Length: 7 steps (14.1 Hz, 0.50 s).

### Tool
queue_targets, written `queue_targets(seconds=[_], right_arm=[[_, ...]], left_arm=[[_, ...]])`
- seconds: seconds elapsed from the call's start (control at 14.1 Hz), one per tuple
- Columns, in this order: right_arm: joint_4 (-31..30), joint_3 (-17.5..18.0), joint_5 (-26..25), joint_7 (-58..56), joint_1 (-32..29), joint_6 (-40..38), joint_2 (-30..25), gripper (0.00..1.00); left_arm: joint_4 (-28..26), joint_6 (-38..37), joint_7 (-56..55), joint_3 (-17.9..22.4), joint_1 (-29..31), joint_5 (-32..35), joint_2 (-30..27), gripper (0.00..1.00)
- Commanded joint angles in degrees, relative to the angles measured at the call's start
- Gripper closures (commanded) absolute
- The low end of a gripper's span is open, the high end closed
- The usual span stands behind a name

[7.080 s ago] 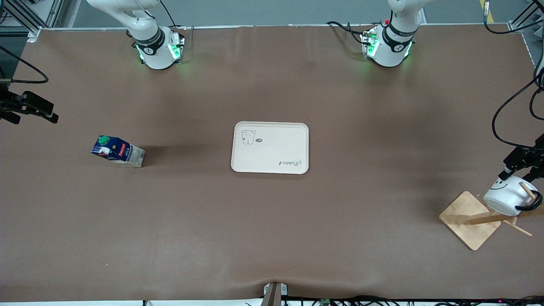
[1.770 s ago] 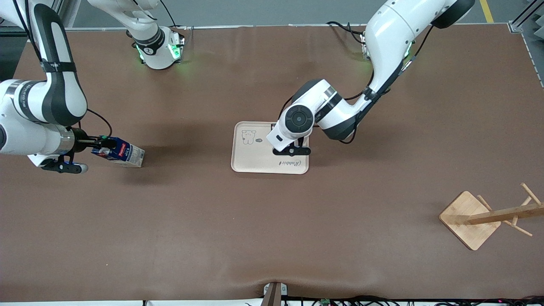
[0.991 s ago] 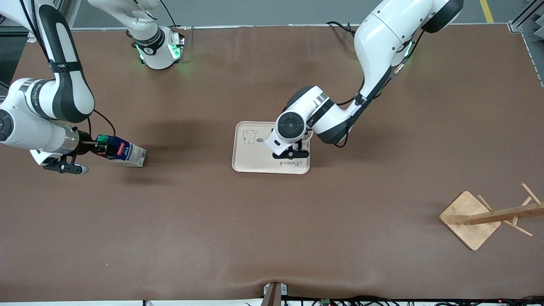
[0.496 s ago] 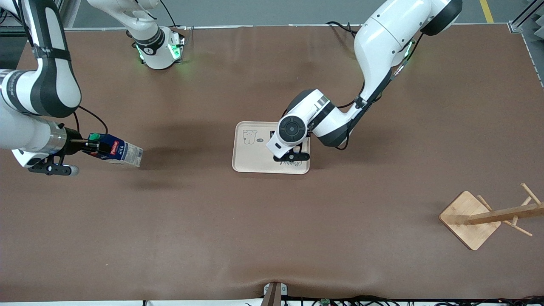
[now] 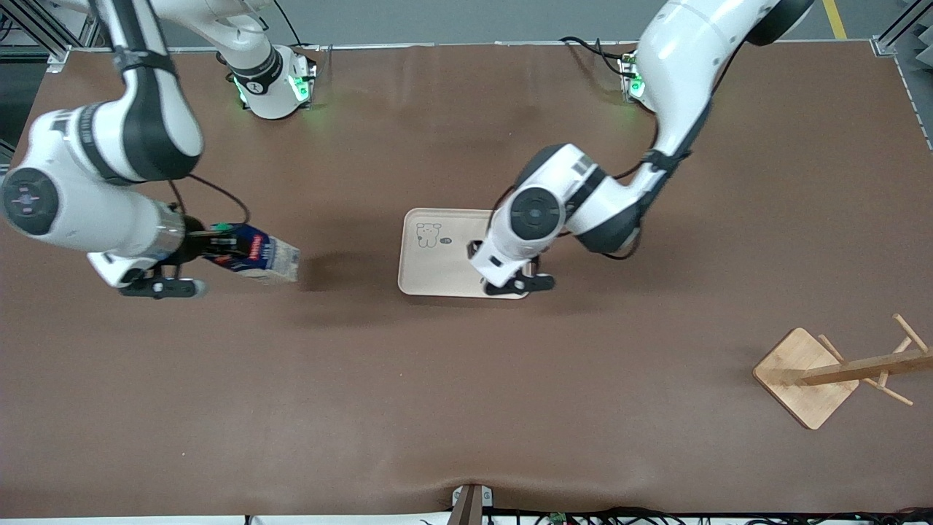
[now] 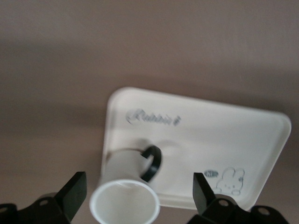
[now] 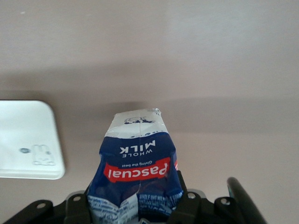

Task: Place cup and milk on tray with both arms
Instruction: 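Release the mug and withdraw the left gripper while the right gripper carries milk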

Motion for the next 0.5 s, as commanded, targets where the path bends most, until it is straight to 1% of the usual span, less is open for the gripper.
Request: queue_targets(seconds=[0.0, 0.14, 0.28, 0.42], right_arm=[[2.37, -0.50, 0.70, 10.96, 8.93, -0.19, 2.16, 1.00], [3.33, -0.59, 0.62, 17.74, 14.56, 1.38, 4.18, 1.00], [4.47, -0.59, 0.62, 22.06, 17.48, 3.14, 5.94, 1.00], [5.18, -0.59, 0.88, 24.88, 19.85, 3.50, 7.52, 1.00]], left_arm=[[-1.34, -2.79, 0.92, -0.35, 7.29, 2.78, -5.97, 0.00], [-1.34, -5.42, 1.28, -0.52, 11.25, 5.16, -9.66, 0.00], [-1.34, -7.79, 1.80, -0.43, 13.46, 5.52, -13.70, 0.00], [-1.34, -10.52, 6.78, -0.52, 17.49, 5.52, -17.57, 0.00]])
